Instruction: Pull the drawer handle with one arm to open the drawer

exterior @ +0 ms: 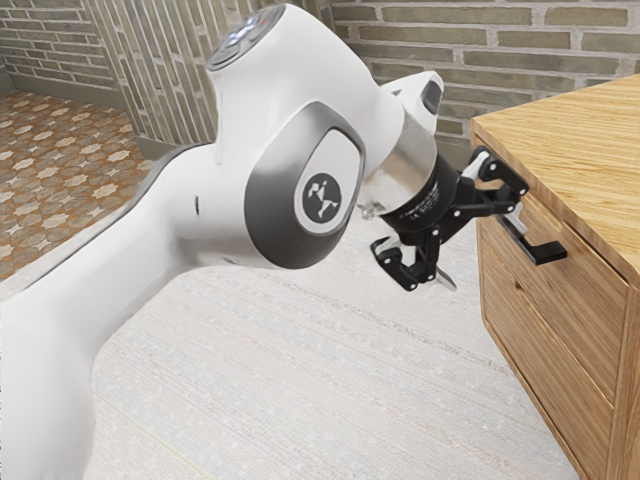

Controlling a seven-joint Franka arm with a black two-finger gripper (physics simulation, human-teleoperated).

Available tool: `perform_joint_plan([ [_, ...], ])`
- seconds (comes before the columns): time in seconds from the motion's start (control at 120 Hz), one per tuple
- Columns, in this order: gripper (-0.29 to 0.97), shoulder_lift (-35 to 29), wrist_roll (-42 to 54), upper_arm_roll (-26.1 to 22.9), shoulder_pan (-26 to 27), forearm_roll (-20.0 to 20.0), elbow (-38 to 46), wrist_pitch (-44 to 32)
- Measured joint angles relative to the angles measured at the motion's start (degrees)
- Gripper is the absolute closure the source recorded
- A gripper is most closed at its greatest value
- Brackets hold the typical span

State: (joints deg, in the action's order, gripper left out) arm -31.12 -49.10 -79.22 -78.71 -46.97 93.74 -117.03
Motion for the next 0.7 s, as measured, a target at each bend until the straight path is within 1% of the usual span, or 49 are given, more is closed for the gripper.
perform_joint_plan([
  [0.15,0.02,0.0,-0.03,-1.56,-2.66,-0.4,-0.21,-0.02],
  [0.467,0.02,-0.29,-0.1,-8.7,-10.69,-0.68,-4.82,0.01],
  [0.567,0.02,-0.49,-0.12,-9.28,-11.27,-0.77,-5.02,0.02],
  [0.7,0.02,-0.6,-0.13,-8.59,-10.16,-0.88,-4.45,0.07],
])
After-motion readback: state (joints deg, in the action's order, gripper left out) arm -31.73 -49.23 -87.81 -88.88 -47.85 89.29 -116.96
